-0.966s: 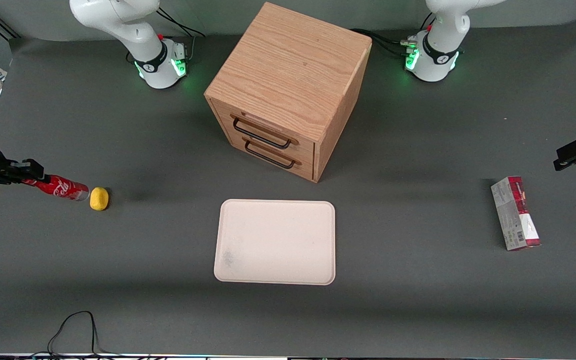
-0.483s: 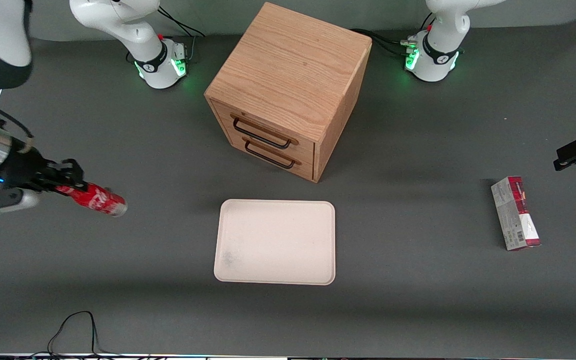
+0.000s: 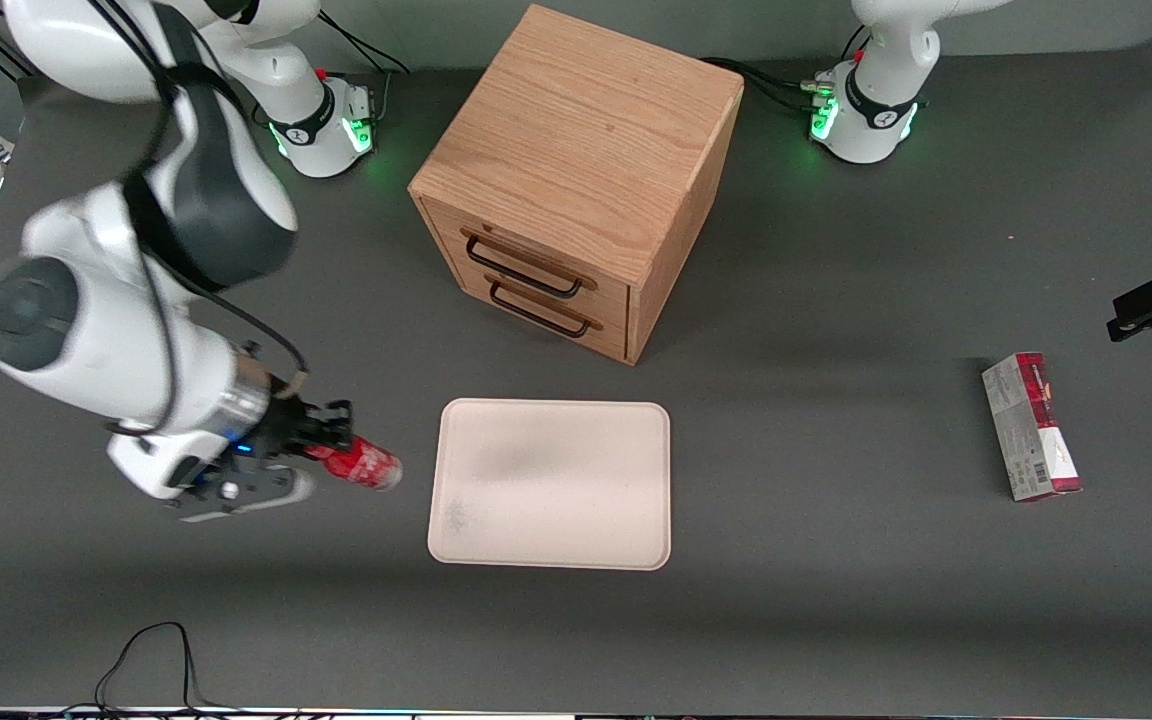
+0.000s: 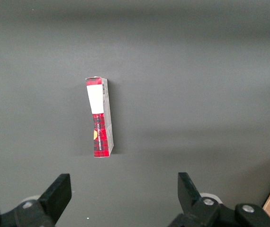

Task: Place coke bottle on tray
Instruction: 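Lift the bottle and carry it over the white tray's corner, then lower the bottle onto the tray and open the right gripper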

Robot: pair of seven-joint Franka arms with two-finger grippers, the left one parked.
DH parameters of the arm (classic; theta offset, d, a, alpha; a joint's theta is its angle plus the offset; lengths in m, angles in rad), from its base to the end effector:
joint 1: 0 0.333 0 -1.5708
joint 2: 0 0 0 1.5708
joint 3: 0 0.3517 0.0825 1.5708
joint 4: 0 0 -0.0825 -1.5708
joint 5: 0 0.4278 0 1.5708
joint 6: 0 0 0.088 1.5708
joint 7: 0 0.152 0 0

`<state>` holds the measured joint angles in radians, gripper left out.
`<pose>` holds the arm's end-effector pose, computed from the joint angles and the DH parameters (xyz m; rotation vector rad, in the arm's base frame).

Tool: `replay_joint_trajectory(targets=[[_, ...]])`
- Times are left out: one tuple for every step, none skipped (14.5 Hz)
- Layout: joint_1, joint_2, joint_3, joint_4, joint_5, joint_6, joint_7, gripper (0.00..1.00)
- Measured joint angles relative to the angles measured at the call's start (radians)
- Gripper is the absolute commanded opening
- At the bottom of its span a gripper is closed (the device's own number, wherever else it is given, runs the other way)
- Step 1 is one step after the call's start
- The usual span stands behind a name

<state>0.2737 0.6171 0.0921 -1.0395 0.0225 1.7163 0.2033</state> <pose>0.7540 0.2696 0.4728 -3.0439 -0.2155 -0.0591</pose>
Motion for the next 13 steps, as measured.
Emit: replay_joint_trajectory(targets=[[0.001, 0.035, 0.03, 0.001, -0.03, 0.038, 0.021, 0.04], [0.004, 0.071, 0.05, 0.003, -0.054, 0.076, 0.036, 0.04], [0.008, 0.107, 0.06, 0.004, -0.073, 0.115, 0.05, 0.05], [0.013, 0.144, 0.065, 0.005, -0.09, 0.156, 0.067, 0.07], [0.017, 0.181, 0.066, 0.005, -0.108, 0.2, 0.079, 0.1], [0.021, 0.219, 0.066, 0.006, -0.12, 0.249, 0.085, 0.12], [0.022, 0.253, 0.066, 0.006, -0.125, 0.292, 0.089, 0.24], [0.022, 0.281, 0.066, 0.007, -0.127, 0.325, 0.094, 0.97], [0.023, 0.3, 0.066, 0.016, -0.131, 0.355, 0.102, 1.0], [0.022, 0.305, 0.066, 0.022, -0.131, 0.356, 0.111, 1.0], [0.022, 0.307, 0.066, 0.022, -0.131, 0.354, 0.121, 1.0], [0.022, 0.308, 0.066, 0.021, -0.131, 0.353, 0.131, 1.0], [0.022, 0.308, 0.066, 0.021, -0.131, 0.352, 0.137, 1.0]])
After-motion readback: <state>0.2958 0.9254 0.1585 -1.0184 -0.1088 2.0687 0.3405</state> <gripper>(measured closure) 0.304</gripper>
